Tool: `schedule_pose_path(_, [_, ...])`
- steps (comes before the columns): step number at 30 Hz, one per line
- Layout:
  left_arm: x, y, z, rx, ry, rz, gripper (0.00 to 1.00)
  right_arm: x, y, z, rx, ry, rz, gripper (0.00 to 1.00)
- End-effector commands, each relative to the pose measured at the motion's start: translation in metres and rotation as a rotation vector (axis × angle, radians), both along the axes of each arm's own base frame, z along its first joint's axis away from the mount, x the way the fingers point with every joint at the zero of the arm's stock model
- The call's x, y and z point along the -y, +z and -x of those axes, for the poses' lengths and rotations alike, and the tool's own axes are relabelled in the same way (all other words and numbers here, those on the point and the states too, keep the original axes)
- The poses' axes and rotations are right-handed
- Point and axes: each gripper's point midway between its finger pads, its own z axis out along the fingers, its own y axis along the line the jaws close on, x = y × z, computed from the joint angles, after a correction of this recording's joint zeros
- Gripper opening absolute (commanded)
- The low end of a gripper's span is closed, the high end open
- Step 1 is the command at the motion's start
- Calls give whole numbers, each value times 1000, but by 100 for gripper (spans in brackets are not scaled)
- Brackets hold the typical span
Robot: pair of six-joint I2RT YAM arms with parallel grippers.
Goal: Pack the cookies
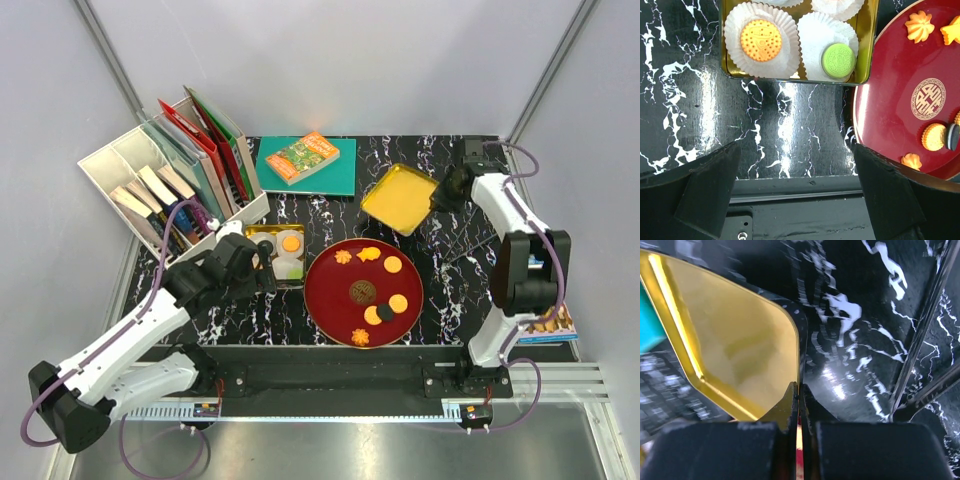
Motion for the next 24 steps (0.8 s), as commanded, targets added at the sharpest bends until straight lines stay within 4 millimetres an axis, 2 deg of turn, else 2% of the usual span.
schedule_pose_path(1, [10, 22, -19, 81, -10, 23, 99, -14, 81, -14, 200, -18, -98, 0])
schedule_pose_path(7, [15, 32, -33, 117, -24, -4, 99, -47, 111, 0, 205, 42, -278, 0])
schedule_pose_path(9, [15, 43, -42, 169, -33, -18, 99, -70, 126, 8, 180, 88, -409, 0])
schedule_pose_path(14, [16, 59, -67, 275, -72, -102, 99, -117, 152, 43, 85, 181, -598, 0])
schedule_pose_path(16, [16, 63, -74, 307, -94, -171, 99, -125, 160, 57, 70, 201, -615, 0])
schedule_pose_path(17, [11, 68, -80, 336, -76, -212, 99, -132, 163, 65, 60, 218, -624, 0])
schedule_pose_path(19, [15, 74, -82, 386, -109, -269, 99, -137, 165, 83, 20, 220, -625, 0])
schedule_pose_path(20, [11, 77, -84, 413, -92, -311, 99, -137, 163, 89, 6, 217, -606, 0])
schedule_pose_path(22, [18, 84, -82, 468, -121, -328, 99, -141, 159, 110, -47, 218, -574, 0])
schedule_pose_path(23, [17, 83, -80, 482, -120, -343, 99, -137, 154, 114, -57, 196, -536, 0])
schedule_pose_path(24, [25, 86, -79, 514, -141, -329, 99, -137, 150, 121, -86, 174, -519, 0])
